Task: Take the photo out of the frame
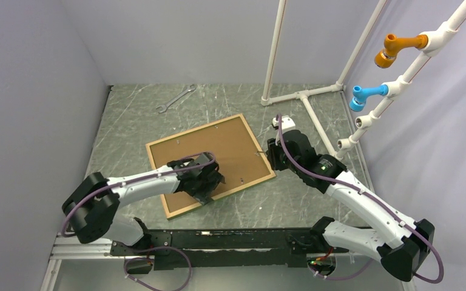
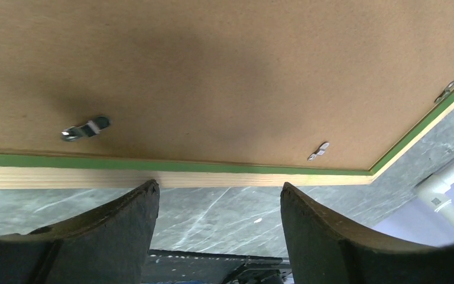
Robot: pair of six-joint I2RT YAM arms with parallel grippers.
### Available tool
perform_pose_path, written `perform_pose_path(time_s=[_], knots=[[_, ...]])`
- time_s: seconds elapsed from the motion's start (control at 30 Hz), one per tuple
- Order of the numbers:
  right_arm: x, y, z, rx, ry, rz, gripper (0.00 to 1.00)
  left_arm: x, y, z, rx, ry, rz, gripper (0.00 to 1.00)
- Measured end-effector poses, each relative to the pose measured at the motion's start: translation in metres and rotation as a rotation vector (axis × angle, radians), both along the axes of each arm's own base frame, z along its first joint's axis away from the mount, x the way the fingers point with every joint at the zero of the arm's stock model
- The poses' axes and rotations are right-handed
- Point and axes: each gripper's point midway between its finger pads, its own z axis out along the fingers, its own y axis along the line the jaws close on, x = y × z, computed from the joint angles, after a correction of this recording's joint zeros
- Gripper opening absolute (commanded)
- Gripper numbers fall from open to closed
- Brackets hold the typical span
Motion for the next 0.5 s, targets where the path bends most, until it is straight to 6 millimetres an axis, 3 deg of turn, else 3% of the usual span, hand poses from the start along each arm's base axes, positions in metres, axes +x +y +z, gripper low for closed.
perform_pose_path(time_s=[0.3, 0.4, 0.5], knots=[[-0.003, -0.001, 0.002, 0.014, -0.008, 0.006, 0.00, 0.015, -0.021, -0.004, 0.028, 0.059, -0.002, 0.68], [-0.004, 0.000, 0.003, 0.017, -0.007, 0.011, 0.00, 0.022, -0.027, -0.005, 0.061, 0.072, -0.001, 0.73], [-0.004, 0.000, 0.003, 0.019, -0.006, 0.013, 0.00, 0.029, -0.017, -0.004, 0.140, 0.047, 0.009, 0.77]])
